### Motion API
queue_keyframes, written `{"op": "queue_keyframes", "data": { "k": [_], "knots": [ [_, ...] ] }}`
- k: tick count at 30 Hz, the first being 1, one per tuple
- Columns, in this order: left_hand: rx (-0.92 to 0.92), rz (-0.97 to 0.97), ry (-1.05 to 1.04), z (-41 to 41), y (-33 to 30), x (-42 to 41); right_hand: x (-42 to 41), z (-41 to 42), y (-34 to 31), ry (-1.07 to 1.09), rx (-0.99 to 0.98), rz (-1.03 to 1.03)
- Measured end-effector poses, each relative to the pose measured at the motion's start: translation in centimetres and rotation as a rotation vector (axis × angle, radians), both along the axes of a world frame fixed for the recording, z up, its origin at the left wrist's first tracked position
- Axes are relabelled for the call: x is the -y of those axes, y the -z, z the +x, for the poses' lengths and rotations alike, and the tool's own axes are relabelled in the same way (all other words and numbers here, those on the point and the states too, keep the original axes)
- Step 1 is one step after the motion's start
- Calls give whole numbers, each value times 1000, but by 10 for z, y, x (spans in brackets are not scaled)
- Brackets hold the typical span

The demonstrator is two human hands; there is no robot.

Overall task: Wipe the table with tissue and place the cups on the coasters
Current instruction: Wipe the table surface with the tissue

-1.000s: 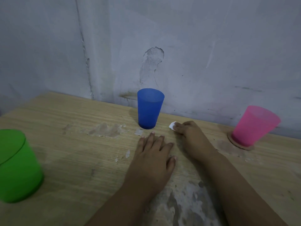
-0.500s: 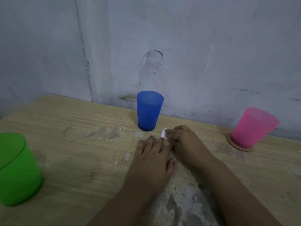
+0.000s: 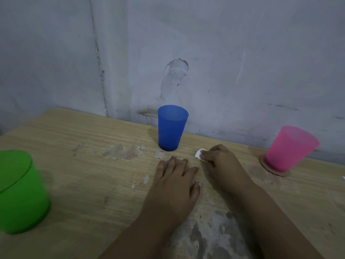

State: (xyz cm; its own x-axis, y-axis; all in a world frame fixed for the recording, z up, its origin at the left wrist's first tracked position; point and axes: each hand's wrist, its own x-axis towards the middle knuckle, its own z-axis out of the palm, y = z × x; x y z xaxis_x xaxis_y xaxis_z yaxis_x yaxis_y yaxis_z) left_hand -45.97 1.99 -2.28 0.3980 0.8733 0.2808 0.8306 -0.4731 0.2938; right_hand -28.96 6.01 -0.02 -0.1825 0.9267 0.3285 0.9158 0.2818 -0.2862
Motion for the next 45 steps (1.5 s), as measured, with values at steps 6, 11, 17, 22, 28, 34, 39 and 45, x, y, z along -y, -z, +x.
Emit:
{"op": "queue_keyframes", "data": {
  "k": [6, 11, 17, 22, 28, 34, 39, 45],
  "knots": [
    [7, 10, 2, 0, -1, 0, 1, -6, -8, -107, 13, 147],
    [11, 28, -14, 1, -4, 0, -11, -6, -5, -67, 93, 81],
    [474, 190, -75, 0, -22, -2, -7, -16, -7, 107, -460, -20],
    [819, 131, -138, -3, -21, -8, -1, -17, -22, 12, -1255, -298],
    [963, -72, -67, -2, -22, -8, 4, -17, -26, -193, -1488, -555],
    [1067, -183, -2, -2, -27, -5, 6, -20, -27, -266, -1408, -607],
    [1130, -215, -18, -3, -30, -5, 4, -18, -25, -275, -1394, -626],
    [1116, -212, -57, -4, -29, -7, 2, -18, -24, -261, -1391, -530]
  ]
}}
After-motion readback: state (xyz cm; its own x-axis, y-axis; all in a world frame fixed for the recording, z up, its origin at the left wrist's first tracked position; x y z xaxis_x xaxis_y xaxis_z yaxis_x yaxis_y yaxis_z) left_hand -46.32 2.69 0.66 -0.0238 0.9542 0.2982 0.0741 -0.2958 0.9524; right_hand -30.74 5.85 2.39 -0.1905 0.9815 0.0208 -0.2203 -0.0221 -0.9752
